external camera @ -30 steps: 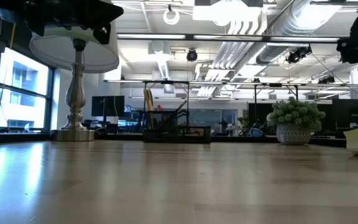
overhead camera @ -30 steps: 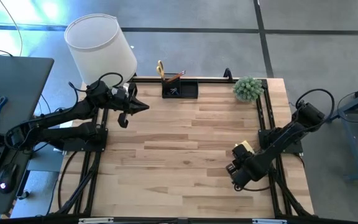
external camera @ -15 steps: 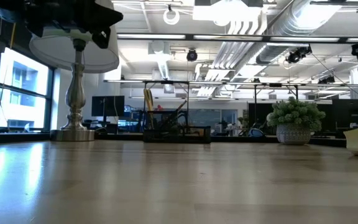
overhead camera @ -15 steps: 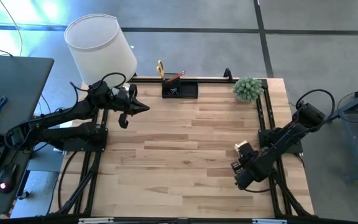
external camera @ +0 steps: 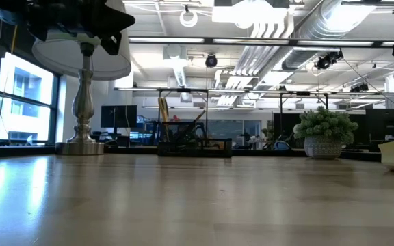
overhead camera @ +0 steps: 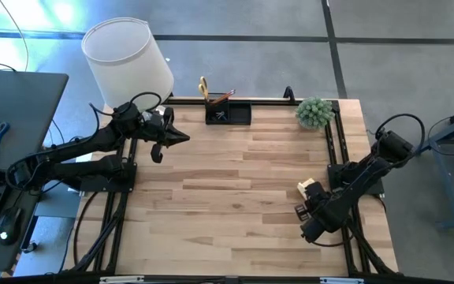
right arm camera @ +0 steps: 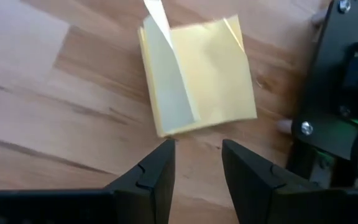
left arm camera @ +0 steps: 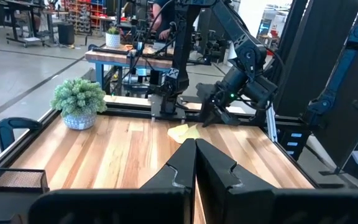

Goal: Pick and place office supplies into organizer
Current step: Put the yellow sticky notes into the black desk organizer

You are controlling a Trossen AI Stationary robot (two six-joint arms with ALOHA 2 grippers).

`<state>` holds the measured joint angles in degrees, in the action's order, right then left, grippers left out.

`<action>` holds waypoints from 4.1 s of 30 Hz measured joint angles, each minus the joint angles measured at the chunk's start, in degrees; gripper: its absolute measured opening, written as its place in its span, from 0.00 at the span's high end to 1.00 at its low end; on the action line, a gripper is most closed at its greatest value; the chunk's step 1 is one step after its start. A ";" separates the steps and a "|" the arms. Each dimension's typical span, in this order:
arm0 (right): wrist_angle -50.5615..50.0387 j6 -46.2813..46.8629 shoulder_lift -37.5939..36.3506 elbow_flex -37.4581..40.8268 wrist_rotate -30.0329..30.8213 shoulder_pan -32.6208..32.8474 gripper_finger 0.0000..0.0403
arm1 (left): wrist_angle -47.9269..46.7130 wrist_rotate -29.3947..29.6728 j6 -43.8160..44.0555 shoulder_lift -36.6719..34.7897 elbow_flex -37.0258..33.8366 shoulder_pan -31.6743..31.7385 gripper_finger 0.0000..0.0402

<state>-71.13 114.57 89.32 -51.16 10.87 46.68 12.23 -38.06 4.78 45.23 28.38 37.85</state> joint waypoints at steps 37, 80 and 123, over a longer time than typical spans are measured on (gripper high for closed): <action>13.03 0.47 0.42 8.33 5.33 0.00 0.69 | -0.31 -0.33 0.04 0.01 -0.01 -0.02 1.00; 15.40 -8.40 0.28 7.87 6.79 -1.27 0.99 | -0.35 0.59 0.04 0.00 0.00 -0.02 1.00; -4.41 -12.91 0.26 -4.24 12.47 -5.85 0.59 | -0.38 1.25 0.04 0.00 -0.01 -0.01 1.00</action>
<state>-75.54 101.66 89.58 -55.40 23.33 40.83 11.85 -36.82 4.82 45.23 28.37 37.84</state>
